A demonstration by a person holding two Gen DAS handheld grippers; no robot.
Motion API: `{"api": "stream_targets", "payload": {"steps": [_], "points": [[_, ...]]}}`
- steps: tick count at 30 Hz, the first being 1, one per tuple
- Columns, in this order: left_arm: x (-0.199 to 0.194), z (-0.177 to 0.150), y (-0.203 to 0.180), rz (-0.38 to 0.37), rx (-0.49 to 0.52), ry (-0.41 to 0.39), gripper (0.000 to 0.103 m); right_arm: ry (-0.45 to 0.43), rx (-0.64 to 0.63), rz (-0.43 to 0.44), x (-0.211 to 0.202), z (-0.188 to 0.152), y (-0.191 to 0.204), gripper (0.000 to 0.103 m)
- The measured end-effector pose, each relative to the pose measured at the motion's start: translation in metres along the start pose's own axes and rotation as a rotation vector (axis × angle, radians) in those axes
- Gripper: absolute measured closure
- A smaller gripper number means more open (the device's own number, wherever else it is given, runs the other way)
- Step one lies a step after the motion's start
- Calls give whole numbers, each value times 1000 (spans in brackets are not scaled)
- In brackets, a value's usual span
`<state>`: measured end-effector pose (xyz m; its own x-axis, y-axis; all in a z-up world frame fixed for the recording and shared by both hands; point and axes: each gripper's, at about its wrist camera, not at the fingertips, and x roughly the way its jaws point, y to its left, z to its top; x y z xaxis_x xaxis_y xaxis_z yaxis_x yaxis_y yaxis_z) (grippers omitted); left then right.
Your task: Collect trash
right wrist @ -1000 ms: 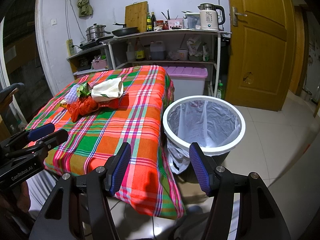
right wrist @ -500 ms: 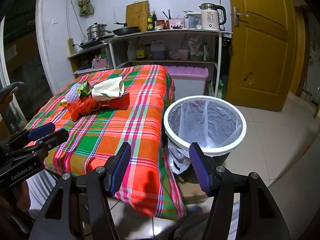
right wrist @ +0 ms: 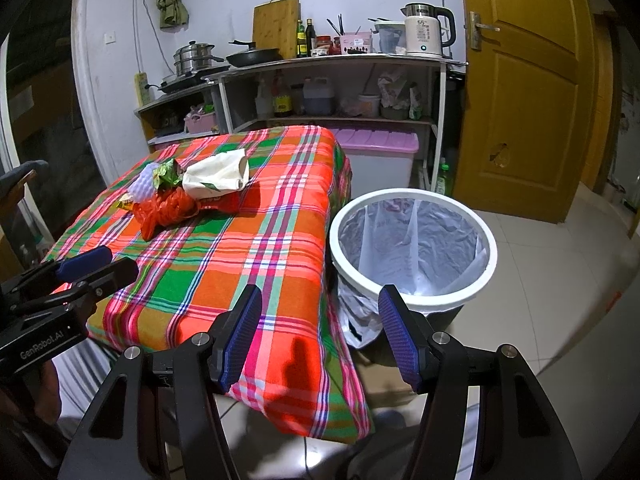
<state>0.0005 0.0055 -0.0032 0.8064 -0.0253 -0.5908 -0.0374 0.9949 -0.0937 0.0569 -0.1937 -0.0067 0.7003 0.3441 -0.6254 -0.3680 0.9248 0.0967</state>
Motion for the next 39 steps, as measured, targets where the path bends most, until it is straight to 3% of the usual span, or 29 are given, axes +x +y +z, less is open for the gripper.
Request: {"api": "stream_targets", "payload": {"steps": [22, 39], "points": [[20, 2, 28, -1, -58, 13, 50, 44, -40, 30, 22, 10, 13, 42], [47, 23, 104, 125, -158, 8, 50, 64, -77, 211, 87, 64, 55, 42]]}}
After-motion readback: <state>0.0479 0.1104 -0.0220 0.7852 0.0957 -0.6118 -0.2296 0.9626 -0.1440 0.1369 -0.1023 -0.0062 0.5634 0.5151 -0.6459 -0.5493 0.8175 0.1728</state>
